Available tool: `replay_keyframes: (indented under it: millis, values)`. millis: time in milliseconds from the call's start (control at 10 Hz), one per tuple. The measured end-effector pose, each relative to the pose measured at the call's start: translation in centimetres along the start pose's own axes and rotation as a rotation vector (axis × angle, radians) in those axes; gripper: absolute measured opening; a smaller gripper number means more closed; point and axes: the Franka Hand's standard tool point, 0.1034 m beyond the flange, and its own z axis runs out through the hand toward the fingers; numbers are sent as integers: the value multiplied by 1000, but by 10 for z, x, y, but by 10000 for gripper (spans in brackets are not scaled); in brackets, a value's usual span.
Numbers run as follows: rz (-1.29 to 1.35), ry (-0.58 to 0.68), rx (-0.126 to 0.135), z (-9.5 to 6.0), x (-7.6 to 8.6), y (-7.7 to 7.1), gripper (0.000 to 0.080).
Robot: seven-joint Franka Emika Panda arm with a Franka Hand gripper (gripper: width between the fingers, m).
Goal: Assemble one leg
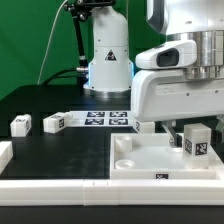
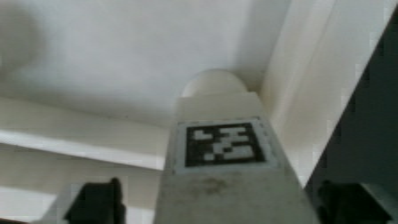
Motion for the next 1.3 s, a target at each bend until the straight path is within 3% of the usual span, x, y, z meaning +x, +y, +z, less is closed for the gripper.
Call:
replay_keyframes:
  millis: [200, 500, 1300]
  values:
    - [0, 0, 0, 0, 0, 0, 288]
    - [31, 0, 0, 0, 0, 0, 288]
    - [1093, 17, -16, -1, -5, 0, 290]
